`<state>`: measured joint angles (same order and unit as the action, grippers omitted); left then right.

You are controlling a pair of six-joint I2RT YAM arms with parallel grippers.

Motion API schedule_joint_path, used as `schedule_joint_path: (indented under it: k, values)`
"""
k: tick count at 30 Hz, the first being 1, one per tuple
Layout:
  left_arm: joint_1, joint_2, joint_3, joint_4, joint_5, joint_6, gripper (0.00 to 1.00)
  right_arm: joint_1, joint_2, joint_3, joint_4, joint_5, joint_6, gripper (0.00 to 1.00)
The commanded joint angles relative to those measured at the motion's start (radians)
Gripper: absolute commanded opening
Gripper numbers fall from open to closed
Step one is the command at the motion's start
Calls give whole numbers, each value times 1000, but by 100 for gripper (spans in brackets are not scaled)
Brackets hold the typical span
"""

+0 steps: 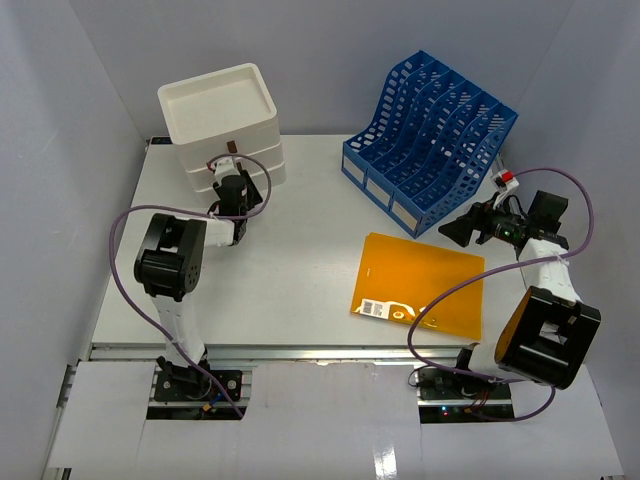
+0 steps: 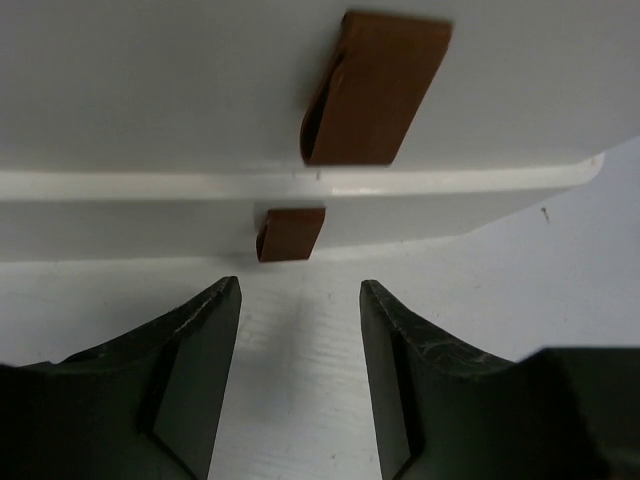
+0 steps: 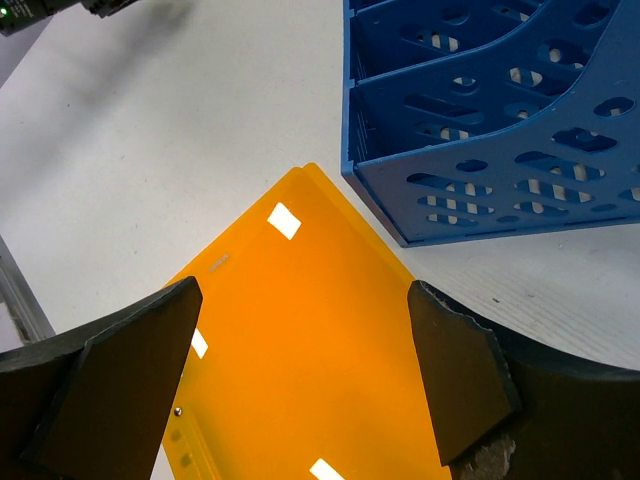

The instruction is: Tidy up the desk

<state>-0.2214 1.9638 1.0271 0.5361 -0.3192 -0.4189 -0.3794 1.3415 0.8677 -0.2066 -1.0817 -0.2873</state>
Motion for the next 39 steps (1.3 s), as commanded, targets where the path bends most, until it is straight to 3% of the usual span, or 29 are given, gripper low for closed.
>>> schedule_joint_path:
  k: [1,11,20,29,39]
  values:
    - [6,26,88,27,-46,37,57,-5,-12,-8,27,-46,-18,90]
    - [25,56,157,-43,-63,24,32,-9,-5,-13,27,-41,-20,90]
    - [30,1,95,-36,-4,2,10,-10,-7,-16,27,-31,-21,90]
    - [26,-146,-146,36,105,-77,2,-10,-22,-21,27,-7,-23,90]
    - [-24,-295,-351,83,173,-184,6,-15,-16,-15,30,122,15,90]
